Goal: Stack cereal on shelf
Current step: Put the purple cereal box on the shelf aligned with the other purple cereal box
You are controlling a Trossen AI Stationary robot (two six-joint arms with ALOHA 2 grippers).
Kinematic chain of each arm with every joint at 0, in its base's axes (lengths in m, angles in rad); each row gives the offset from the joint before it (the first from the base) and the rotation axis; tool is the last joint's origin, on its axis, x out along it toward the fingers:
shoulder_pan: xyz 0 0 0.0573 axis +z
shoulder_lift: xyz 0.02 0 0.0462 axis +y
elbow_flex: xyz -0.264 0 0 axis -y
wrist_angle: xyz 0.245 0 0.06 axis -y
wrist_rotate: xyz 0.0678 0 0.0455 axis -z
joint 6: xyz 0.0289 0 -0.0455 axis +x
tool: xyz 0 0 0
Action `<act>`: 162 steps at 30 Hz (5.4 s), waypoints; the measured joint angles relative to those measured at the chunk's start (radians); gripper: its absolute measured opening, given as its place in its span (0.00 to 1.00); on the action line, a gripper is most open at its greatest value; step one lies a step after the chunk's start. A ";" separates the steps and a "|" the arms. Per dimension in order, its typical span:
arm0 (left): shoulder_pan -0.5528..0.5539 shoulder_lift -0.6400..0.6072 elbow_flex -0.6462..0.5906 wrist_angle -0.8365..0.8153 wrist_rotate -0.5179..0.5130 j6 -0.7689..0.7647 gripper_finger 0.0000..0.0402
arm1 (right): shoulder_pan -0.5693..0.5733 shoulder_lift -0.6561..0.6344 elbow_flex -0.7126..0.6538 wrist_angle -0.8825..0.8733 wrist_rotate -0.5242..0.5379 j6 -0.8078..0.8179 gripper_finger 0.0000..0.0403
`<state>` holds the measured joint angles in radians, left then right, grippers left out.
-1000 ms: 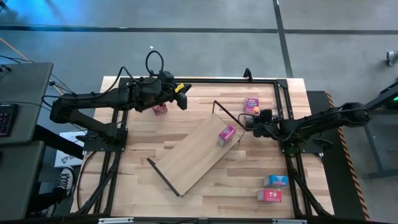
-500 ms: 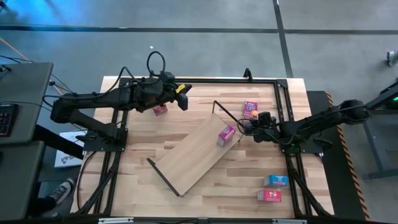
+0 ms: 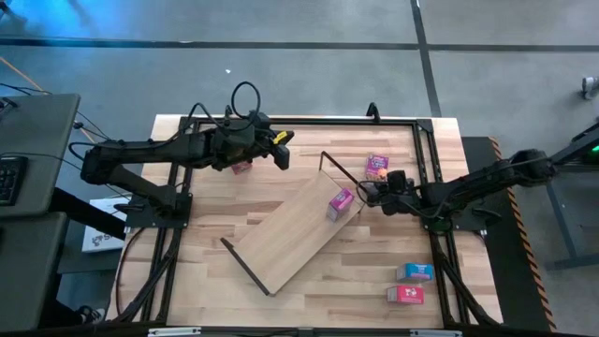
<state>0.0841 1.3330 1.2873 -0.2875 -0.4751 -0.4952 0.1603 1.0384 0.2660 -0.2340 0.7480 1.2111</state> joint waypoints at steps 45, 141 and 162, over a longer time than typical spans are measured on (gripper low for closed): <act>0.000 -0.009 0.001 0.068 -0.006 0.043 0.00 | -0.360 -0.080 0.020 0.012 -0.156 -0.216 0.00; 0.000 -0.009 0.001 0.068 -0.011 0.046 0.00 | -0.401 -0.184 0.017 0.113 -0.129 -0.328 0.00; 0.000 -0.009 0.001 0.068 -0.011 0.043 0.00 | -0.510 -0.184 0.016 0.193 -0.230 -0.407 0.00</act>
<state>0.0845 1.3236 1.2881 -0.2192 -0.4858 -0.4519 -0.3499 0.8547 0.2825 -0.0411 0.5179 0.8038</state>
